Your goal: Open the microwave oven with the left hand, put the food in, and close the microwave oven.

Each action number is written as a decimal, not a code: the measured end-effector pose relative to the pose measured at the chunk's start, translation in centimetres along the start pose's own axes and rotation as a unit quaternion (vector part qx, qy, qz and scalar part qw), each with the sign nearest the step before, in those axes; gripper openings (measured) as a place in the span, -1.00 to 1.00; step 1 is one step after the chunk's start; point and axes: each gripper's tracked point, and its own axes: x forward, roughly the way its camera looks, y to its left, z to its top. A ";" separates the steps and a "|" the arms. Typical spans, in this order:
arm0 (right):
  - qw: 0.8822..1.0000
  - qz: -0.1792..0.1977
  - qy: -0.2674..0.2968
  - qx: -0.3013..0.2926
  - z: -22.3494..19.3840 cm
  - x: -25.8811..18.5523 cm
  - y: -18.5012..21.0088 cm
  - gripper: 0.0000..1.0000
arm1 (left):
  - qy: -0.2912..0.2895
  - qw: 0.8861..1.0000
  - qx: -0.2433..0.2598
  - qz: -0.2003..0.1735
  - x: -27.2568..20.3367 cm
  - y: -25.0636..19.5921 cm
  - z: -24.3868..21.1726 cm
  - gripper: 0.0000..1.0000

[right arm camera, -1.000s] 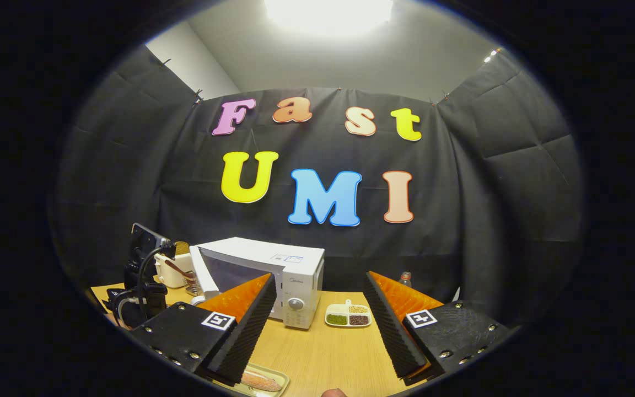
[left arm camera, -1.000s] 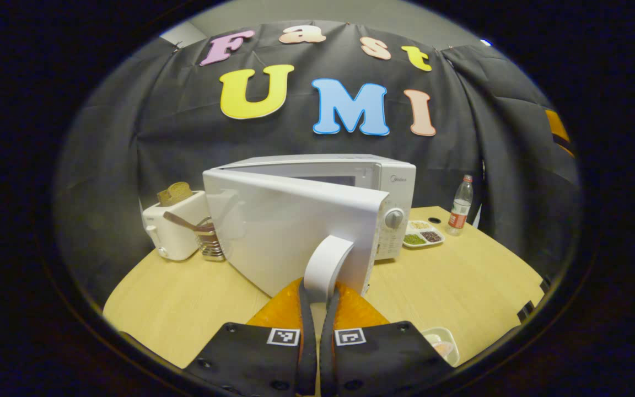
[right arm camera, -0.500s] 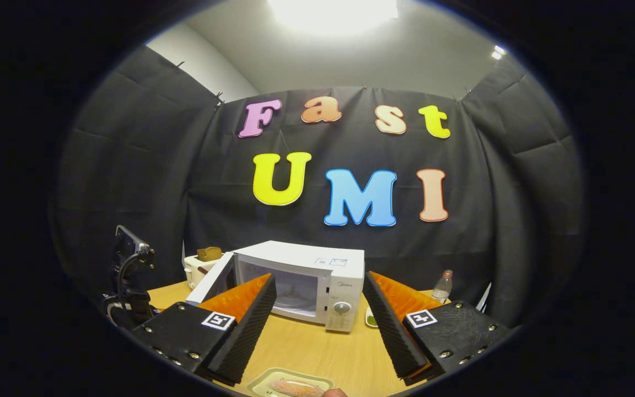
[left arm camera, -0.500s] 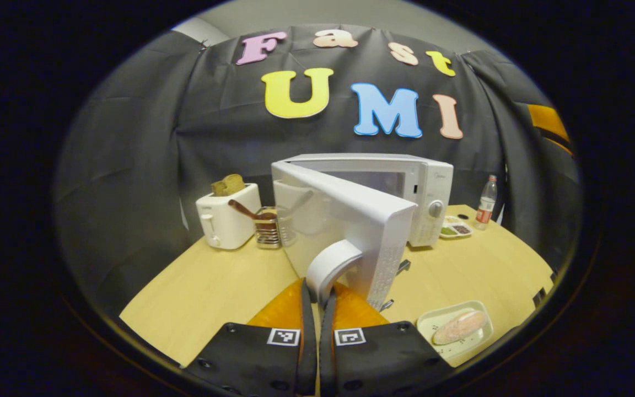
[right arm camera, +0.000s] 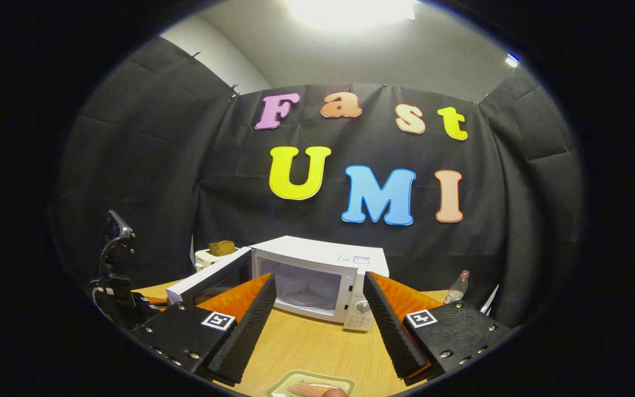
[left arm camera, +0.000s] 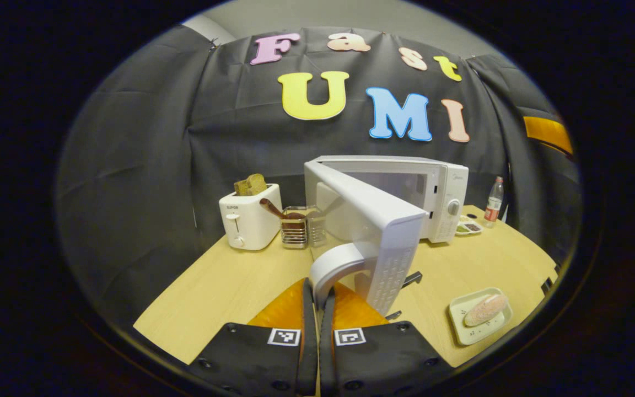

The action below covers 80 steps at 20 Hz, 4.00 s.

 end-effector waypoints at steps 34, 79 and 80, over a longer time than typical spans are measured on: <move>0.847 0.353 0.359 -0.170 -25.1 -2.2 -0.1 0.96 | -0.055 0.982 -0.037 0.179 -10.1 6.4 3.6 0.87; 0.906 0.261 0.198 -0.268 -14.8 18.9 3.6 0.58 | -0.048 0.957 -0.064 0.279 -15.9 10.4 3.0 0.91; 0.908 0.254 0.194 -0.269 -14.8 19.7 3.7 0.58 | -0.046 0.956 -0.066 0.283 -16.4 10.5 2.9 0.87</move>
